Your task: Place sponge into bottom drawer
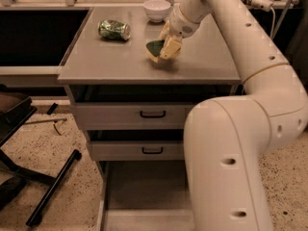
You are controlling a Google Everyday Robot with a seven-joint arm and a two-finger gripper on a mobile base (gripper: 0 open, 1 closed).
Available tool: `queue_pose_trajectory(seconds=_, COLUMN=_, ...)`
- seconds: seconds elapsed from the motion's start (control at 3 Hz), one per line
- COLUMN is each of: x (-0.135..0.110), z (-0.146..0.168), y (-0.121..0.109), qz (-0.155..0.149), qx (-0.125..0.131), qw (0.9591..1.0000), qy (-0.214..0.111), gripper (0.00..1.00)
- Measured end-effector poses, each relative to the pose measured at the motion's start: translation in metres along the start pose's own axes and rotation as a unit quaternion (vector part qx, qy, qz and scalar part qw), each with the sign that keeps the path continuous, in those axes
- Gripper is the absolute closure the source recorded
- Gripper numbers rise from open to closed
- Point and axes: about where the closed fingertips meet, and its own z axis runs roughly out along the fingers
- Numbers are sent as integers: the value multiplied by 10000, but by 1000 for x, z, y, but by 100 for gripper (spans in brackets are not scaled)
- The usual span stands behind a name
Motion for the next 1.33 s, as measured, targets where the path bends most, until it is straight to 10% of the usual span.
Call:
queue_pose_trajectory(seconds=0.33, x=5, z=-83, y=-1, qz=85, qx=956, qw=9953, qy=-116, gripper=100)
queue_pose_trajectory(seconds=0.67, x=-2, z=-180, y=18, qz=215, qx=1977, qw=9798, qy=-217, gripper=100)
queue_pose_trajectory(seconds=1.0, x=-41, z=-229, y=78, qz=255, qx=2608, qw=9632, qy=-596, gripper=100)
queue_pose_trajectory(seconds=1.33, x=-41, z=-229, y=78, qz=255, qx=2608, qw=9632, qy=-596, gripper=100)
